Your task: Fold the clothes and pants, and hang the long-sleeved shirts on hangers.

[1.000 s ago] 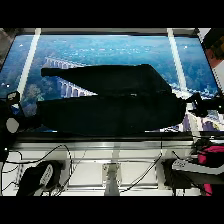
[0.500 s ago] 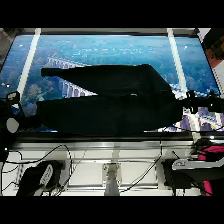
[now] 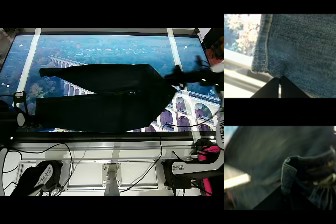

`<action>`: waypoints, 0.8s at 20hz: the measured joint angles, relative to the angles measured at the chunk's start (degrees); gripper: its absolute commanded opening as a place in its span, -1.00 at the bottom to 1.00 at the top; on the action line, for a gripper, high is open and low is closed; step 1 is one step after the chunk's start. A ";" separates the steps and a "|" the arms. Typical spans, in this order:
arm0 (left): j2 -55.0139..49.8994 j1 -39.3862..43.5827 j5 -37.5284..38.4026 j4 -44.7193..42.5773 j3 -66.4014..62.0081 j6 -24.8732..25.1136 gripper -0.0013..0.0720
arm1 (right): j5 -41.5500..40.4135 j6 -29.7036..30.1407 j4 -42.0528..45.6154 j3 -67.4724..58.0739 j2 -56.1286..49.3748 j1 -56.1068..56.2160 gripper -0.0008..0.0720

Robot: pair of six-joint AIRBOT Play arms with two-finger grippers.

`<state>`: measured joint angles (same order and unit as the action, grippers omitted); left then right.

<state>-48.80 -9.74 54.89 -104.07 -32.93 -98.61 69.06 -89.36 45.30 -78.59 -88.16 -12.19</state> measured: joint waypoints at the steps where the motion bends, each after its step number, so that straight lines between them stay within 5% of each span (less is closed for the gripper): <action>1: -1.27 0.00 -0.70 -0.17 0.00 0.00 -0.83 | 0.55 0.04 0.37 -0.52 -0.17 5.07 -0.92; 2: -2.45 0.00 -1.31 -0.22 0.00 0.00 -0.58 | 0.79 0.09 0.87 -0.90 -0.39 10.05 -0.72; 4: -3.98 0.00 -2.14 -0.22 0.00 0.00 -0.25 | 1.38 0.11 2.34 -1.42 -0.85 21.05 0.21; 10: -5.27 0.00 -3.06 0.09 0.00 0.00 0.23 | 2.80 -1.36 16.20 -5.79 -1.31 42.88 0.26; 13: -4.61 0.00 -3.17 0.90 -0.26 0.00 0.22 | 4.92 -2.64 23.69 -12.35 -1.31 43.85 0.16; 14: -4.00 0.00 -3.23 1.92 -0.61 0.00 0.22 | 5.51 -2.82 25.75 -14.38 -1.31 43.06 -0.51; 15: -3.19 0.04 -3.23 3.43 -1.07 0.00 0.22 | 6.23 -3.21 28.02 -16.13 -1.31 41.62 -0.91; 16: -2.08 0.33 -3.43 5.46 -1.66 0.44 0.22 | 6.29 -3.72 30.14 -17.35 -1.31 39.60 -0.93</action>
<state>-50.87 -9.41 51.46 -98.61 -34.59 -98.17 75.35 -93.08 75.44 -95.94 -89.47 27.42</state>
